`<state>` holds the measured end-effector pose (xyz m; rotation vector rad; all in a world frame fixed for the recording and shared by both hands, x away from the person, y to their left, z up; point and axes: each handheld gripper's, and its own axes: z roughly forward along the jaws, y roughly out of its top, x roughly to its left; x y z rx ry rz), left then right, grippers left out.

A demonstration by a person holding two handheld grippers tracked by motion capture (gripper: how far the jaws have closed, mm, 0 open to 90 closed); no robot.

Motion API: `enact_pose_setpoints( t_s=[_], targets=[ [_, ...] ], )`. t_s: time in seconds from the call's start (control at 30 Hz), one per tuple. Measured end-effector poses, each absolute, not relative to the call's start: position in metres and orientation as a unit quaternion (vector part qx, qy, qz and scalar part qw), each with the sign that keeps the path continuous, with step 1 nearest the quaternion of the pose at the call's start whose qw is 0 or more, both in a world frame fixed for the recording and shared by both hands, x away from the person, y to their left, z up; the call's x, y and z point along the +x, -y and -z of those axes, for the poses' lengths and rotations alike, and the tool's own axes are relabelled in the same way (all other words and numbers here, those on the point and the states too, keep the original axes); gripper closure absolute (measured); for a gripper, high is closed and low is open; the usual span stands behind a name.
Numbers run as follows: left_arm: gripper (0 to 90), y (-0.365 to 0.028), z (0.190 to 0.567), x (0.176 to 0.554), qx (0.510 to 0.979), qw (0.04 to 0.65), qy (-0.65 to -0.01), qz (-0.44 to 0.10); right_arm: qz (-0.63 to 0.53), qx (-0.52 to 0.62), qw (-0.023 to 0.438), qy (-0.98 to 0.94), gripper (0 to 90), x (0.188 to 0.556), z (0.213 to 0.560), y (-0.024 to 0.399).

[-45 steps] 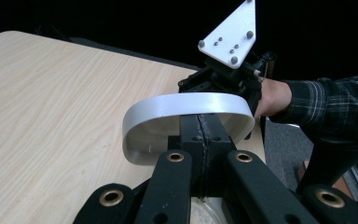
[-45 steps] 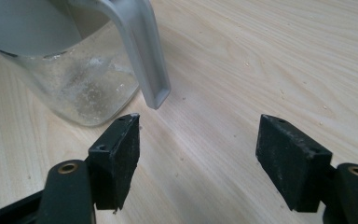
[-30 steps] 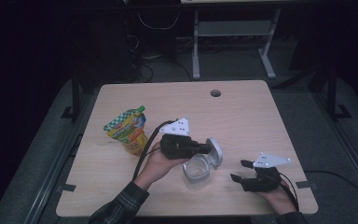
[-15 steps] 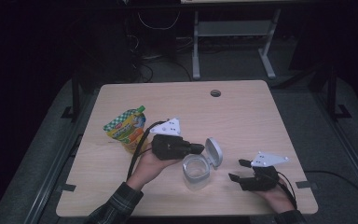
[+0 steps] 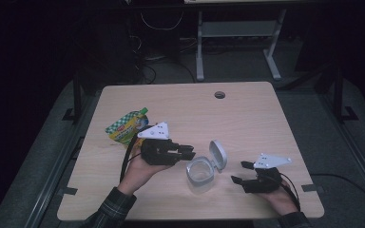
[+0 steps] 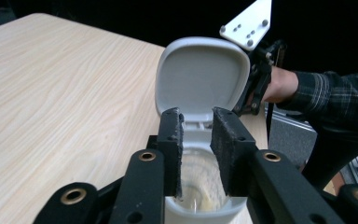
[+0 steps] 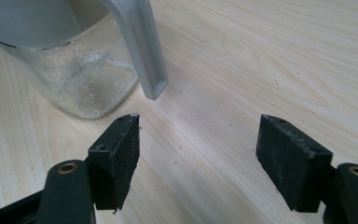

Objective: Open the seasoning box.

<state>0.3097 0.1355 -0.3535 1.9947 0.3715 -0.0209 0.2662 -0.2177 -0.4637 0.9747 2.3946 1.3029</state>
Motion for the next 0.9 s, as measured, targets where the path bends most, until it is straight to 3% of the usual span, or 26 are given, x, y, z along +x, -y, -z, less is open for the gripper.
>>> enact_pose_setpoints(
  t_s=[0.27, 0.9],
  targets=[
    [67.1, -0.156, 0.355, 0.304, 0.837, 0.519, -0.174, -0.001, -0.447, 0.327, 0.118, -0.824, 29.7, 0.27, 0.464, 0.214],
    [66.3, -0.206, 0.357, 0.291, 0.827, 0.516, -0.223, -0.027, -0.444, 0.325, 0.113, -0.827, 29.6, 0.272, 0.466, 0.208]
  ],
)
